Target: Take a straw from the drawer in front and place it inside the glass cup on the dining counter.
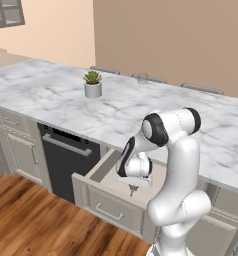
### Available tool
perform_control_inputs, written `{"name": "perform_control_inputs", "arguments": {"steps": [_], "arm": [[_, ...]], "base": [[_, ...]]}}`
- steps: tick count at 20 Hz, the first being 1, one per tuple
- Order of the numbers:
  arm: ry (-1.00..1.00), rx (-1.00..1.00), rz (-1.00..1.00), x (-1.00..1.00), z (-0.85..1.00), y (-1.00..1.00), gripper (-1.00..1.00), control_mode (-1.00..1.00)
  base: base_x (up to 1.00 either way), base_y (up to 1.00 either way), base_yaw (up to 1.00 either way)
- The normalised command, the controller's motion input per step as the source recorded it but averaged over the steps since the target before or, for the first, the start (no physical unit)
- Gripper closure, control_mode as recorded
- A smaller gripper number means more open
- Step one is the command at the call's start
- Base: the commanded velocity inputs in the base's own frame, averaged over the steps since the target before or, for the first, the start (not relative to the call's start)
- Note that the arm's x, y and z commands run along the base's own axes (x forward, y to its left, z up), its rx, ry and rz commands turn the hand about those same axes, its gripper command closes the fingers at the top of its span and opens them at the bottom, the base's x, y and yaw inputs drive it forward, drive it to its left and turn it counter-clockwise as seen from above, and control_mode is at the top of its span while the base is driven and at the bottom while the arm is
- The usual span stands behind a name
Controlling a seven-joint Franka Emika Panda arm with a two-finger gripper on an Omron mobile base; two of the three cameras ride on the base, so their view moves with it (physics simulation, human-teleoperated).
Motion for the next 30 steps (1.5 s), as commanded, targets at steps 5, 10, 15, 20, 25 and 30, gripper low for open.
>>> {"name": "perform_control_inputs", "arguments": {"steps": [5, 10, 15, 20, 25, 30], "arm": [[-0.01, -0.02, 0.06, -0.46, 1.00, 0.34, 1.00, -1.00], [0.00, 0.00, 0.11, -0.28, 1.00, 0.33, 1.00, -1.00], [0.00, 0.00, 0.06, -0.10, 1.00, 0.05, 1.00, -1.00], [0.00, 0.00, 0.06, -0.14, 1.00, 0.00, 1.00, -1.00], [0.00, 0.00, 0.04, -0.10, 1.00, 0.00, 1.00, -1.00], [0.00, 0.00, 0.01, -0.25, 0.95, -0.07, 1.00, -1.00]], "base": [[0.00, 0.00, 0.00], [0.00, 0.00, 0.00], [0.00, 0.00, 0.00], [0.00, 0.00, 0.00], [0.00, 0.00, 0.00], [0.00, 0.00, 0.00]]}}
